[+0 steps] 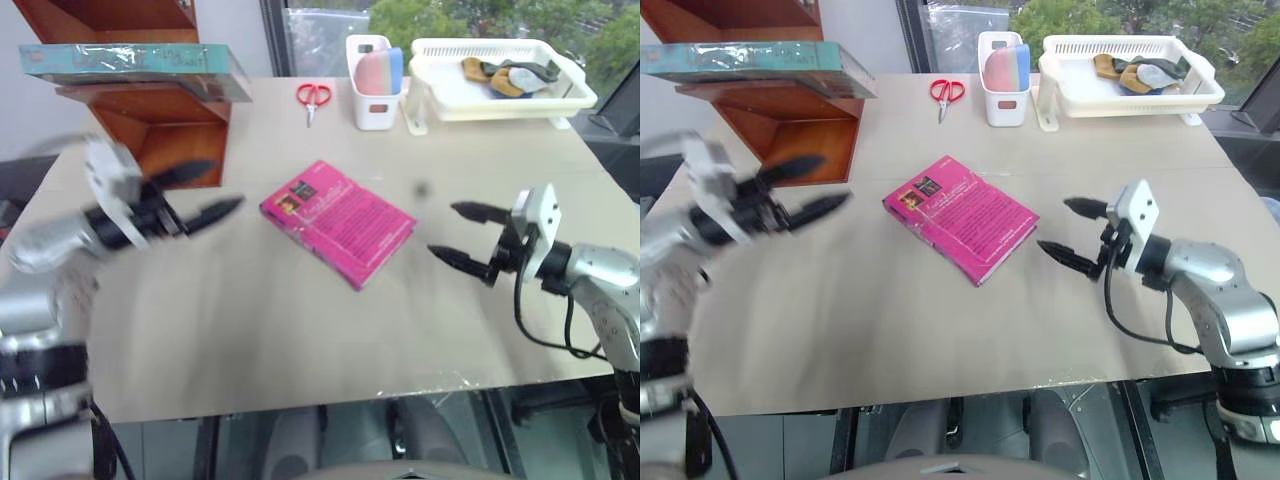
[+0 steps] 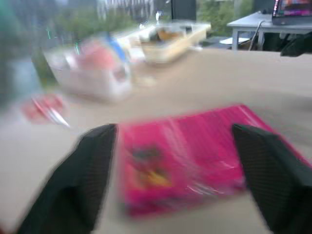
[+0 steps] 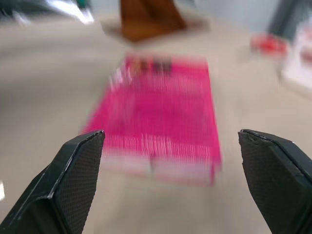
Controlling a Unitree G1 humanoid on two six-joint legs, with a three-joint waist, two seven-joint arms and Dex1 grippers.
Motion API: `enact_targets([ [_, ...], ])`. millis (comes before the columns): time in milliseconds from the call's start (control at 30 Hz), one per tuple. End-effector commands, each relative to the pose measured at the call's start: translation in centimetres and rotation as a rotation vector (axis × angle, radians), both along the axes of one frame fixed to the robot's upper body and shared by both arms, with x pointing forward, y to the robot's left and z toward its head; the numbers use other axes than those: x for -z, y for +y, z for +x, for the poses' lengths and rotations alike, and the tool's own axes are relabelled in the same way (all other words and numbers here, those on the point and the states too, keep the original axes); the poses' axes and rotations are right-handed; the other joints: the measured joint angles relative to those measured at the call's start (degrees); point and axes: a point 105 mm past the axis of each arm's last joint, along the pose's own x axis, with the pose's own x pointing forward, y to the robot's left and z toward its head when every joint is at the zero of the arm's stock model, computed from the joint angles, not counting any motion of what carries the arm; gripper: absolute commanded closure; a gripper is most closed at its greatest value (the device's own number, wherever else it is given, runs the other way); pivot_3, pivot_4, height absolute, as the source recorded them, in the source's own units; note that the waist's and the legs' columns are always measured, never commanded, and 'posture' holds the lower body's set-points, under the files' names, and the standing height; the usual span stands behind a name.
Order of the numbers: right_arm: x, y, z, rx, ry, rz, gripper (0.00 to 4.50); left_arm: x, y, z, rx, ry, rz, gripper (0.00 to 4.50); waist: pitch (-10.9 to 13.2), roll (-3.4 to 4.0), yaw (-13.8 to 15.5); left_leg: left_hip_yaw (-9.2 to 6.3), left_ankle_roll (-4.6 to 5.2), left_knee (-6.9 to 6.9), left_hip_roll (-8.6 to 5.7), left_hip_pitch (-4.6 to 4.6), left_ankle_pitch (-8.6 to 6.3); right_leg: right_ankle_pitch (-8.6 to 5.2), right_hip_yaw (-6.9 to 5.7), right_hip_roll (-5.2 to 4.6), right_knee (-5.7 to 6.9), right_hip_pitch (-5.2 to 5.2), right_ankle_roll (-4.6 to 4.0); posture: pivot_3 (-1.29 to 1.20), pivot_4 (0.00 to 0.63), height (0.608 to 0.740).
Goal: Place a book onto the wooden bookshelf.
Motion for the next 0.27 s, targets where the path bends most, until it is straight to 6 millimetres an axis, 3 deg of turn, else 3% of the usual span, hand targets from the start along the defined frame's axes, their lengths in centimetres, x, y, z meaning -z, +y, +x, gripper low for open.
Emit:
enact_targets([
  [33, -0.1, -2.2, -1.2, 0.065, -0.036, -0.092, 0.0, 1.7, 2.8, -1.5, -0.212, 0.015, 0.062, 0.05, 0.0, -0.01, 0.1, 0.22, 0.0, -0.07, -0.03, 0.25, 0.0, -0.01, 0.01, 0.03, 0.02, 0.2, -0.02, 0.0, 0.15, 0.74],
  [267, 1.0, -5.0, -3.5, 0.176, 0.035, -0.133, 0.0, 4.5, 8.9, -5.2, -0.426, 0.085, 0.171, 0.05, -0.07, -0.08, 0.18, 0.52, -0.27, -0.23, 0.18, 1.31, -0.16, -0.23, 0.19, -0.12, -0.18, 1.03, -0.36, 0.0, 0.15, 0.74],
])
